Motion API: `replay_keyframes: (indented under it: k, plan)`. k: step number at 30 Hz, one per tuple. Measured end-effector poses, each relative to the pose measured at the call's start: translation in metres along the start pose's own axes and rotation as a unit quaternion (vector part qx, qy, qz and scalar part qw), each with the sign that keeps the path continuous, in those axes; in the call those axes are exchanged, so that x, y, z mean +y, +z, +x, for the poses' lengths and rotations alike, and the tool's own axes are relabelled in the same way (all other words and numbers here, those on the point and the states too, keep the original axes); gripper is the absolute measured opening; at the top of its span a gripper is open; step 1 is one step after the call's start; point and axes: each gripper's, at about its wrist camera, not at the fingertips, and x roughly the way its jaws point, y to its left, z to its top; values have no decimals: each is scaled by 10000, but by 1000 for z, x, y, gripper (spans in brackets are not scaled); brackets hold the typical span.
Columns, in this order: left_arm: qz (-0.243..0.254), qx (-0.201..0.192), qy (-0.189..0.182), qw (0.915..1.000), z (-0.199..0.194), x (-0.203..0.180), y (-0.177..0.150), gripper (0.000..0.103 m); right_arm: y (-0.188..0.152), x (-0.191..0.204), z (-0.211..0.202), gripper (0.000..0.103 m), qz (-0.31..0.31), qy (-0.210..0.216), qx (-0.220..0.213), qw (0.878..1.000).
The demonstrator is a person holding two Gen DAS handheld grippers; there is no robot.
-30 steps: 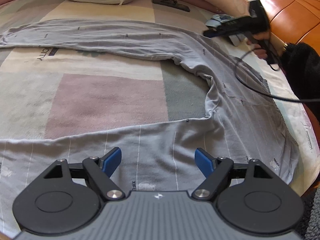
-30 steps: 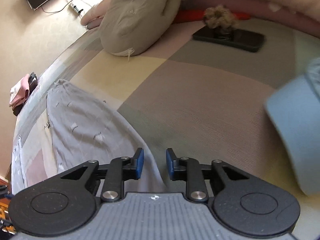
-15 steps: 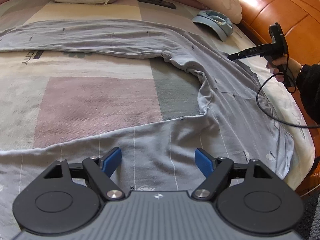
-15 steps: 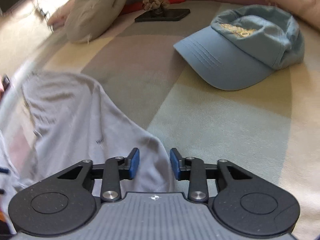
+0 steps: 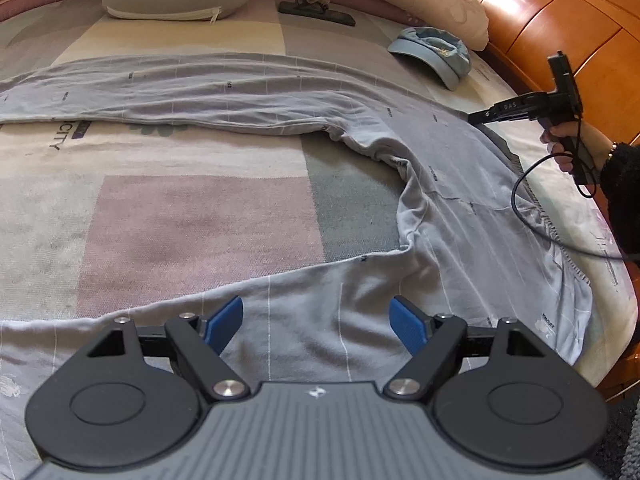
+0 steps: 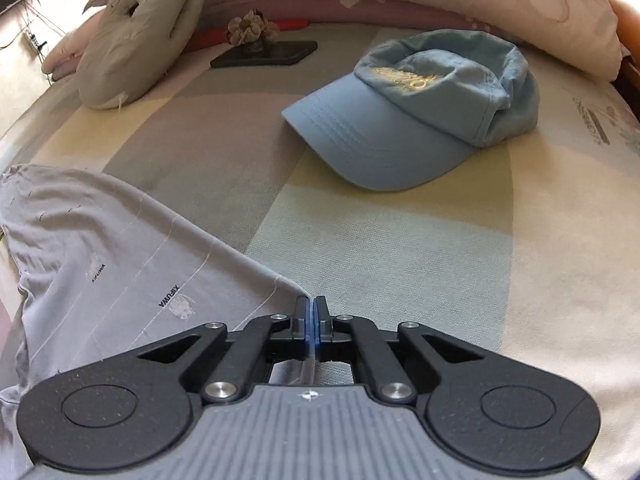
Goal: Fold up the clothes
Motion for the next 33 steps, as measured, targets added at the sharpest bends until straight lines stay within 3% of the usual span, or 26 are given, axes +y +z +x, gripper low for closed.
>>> replay_keyframes:
  k: [6,8,11,15,25,29,33]
  plan:
    - [-17,-133,131,9998,-14,-2,4,80,-15,34,-42,37,-49,415,-524,9977]
    - [-88,-148,214,9996,-18,2,5,80,-26,48,-47,47,-3,626,-511,9967]
    - [-120,-229,307,9992,-25,10,8,80,-46,68,-41,47,25,732,-248,9970]
    - [-87,-377,349,9986,-33,23,20,80,-74,79,-27,49,80,540,177,9984]
    - [8,-669,225,9975,-35,87,65,80,-76,91,-95,50,511,326,-325,9976]
    - [-423,-775,-183,9959,-31,126,79,80,-68,110,-114,57,862,458,-585,9935]
    - [-1064,-813,-685,9886,-16,161,86,80,-54,138,-114,58,938,614,-655,9915]
